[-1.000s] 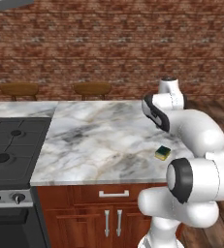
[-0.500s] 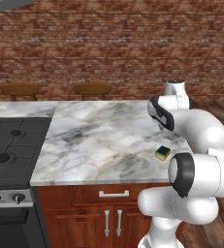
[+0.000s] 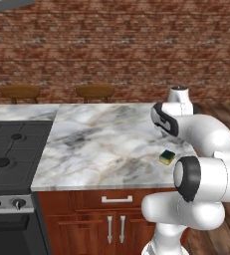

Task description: Place the sponge inside the microwave to prepare for sanitizing.

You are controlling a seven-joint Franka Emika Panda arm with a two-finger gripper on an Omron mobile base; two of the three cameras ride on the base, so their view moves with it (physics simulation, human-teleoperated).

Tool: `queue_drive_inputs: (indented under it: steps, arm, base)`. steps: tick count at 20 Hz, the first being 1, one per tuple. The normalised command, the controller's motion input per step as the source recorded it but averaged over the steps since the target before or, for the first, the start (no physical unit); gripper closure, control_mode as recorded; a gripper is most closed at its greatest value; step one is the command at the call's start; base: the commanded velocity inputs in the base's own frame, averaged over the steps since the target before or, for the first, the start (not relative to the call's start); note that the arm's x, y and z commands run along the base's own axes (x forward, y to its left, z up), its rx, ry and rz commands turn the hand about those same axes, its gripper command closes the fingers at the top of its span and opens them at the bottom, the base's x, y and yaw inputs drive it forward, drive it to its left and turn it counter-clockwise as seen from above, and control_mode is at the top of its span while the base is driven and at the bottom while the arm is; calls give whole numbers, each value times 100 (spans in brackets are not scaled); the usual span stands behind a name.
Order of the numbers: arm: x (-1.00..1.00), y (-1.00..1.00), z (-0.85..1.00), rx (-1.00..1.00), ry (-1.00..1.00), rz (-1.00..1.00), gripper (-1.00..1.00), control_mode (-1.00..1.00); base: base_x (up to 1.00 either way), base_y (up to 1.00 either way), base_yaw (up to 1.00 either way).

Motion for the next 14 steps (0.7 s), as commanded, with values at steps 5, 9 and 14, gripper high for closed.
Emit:
queue_drive_inputs:
  steps: [5, 9, 14]
  arm:
    - [7, 1, -22, 0, 0, -1, -100, -100]
    - [16, 1, -21, 0, 0, 0, -100, -100]
    - [19, 0, -23, 0, -3, 0, -100, -100]
  base:
    - [0, 0, 0]
    - [0, 0, 0]
    - [0, 0, 0]
